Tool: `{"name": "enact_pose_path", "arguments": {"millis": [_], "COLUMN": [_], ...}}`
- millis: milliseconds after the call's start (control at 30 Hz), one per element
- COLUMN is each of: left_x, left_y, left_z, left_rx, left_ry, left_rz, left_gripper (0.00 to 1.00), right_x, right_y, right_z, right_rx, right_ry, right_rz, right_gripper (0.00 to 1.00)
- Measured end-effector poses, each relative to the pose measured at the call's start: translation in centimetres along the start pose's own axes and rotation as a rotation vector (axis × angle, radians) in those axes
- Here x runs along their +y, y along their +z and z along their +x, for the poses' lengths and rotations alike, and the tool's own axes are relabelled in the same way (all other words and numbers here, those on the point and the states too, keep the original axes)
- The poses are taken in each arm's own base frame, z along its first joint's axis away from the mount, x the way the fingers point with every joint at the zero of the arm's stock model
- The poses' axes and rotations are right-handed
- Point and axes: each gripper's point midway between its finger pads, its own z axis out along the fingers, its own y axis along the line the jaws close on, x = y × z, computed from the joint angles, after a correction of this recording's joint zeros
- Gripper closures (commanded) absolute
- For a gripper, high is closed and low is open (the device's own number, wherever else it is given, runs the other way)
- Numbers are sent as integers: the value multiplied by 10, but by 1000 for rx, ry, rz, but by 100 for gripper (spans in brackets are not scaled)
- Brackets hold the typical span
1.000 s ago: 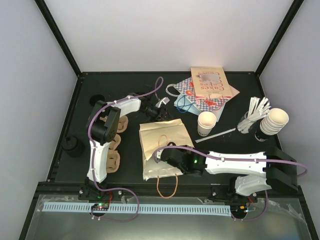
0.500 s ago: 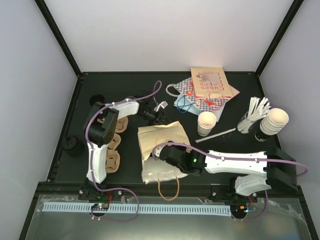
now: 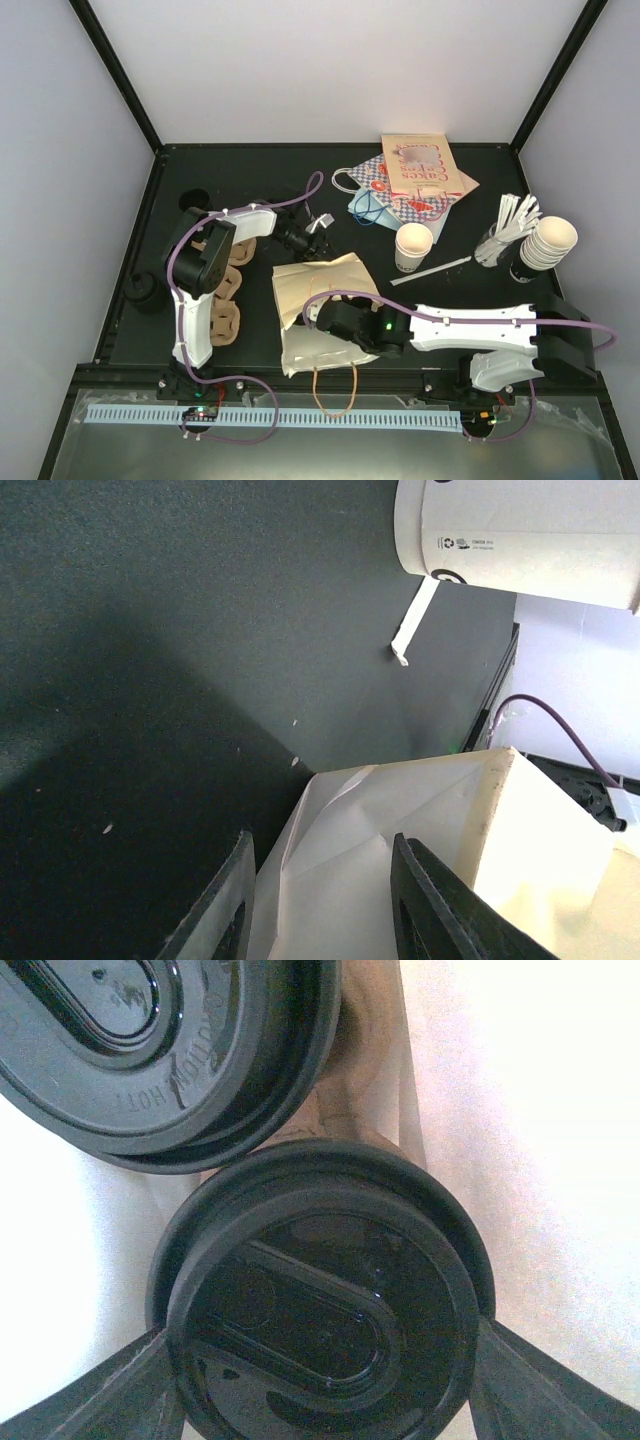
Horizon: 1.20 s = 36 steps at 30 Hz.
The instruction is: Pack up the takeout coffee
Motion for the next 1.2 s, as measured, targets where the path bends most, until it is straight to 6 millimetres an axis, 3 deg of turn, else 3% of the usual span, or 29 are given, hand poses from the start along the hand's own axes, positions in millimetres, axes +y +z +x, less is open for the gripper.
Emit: {"name": "enact_pose_path", "arguments": {"millis": [933,1200], "left_x": [3,3], "left_y": [1,1], "left_z": [3,3], "left_rx": [8,8], "left_ry": [9,9], "left_rz": [-15,-15], "left_gripper": [60,61], "right_x": [9,10], "right_y": [16,16], "right_z": [4,7], "right_rx": [12,33], "right_ry": [84,135], "right_rz": [52,48], "right_gripper": [33,26]}}
